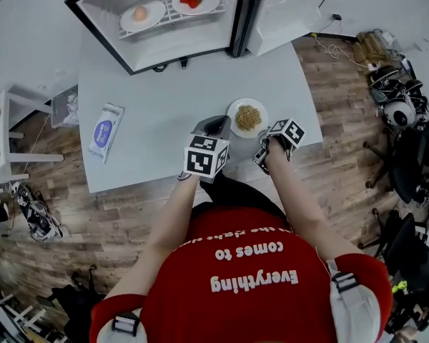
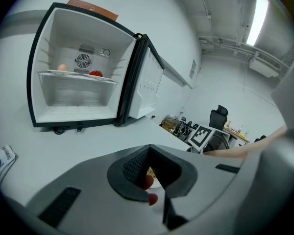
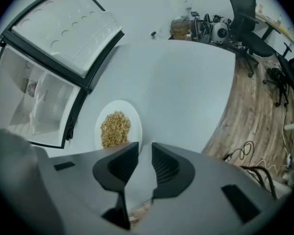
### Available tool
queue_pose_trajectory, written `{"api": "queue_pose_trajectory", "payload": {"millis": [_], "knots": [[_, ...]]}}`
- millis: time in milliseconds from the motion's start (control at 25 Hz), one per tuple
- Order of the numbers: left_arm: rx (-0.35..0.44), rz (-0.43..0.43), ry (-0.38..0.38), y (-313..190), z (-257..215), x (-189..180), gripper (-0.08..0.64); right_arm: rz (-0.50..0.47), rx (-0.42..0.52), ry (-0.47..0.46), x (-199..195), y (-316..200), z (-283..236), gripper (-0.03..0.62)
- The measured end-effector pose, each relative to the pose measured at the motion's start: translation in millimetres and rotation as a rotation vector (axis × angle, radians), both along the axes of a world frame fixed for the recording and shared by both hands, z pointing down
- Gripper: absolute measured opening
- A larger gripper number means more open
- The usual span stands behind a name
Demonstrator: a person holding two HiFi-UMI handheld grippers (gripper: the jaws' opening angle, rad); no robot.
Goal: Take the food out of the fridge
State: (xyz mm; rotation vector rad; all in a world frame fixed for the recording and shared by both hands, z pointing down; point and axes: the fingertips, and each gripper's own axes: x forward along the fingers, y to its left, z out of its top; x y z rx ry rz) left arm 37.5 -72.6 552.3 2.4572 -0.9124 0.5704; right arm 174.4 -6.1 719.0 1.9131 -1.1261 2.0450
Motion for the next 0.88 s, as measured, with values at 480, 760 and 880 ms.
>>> {"api": "queue_pose_trajectory", "payload": {"millis": [480,760,880], "knots": [[-0.017,0.000,-0.015,18.8,7.8,18.9,0.006,-0.404,0.733,0.242,-62.5,-14.1,-136.9,0.012],[-0.023,0.022,-0.010,25.1,10.4,25.7,0.006,-0.556,0.750,0.389,-71.8,-17.3,-147.8,0.014],[-0.012,0.027,-0.010,24.5,8.5,26.7,0.006,-0.551,0.741,0.387,-68.8,-17.4,-145.7,0.014]]}}
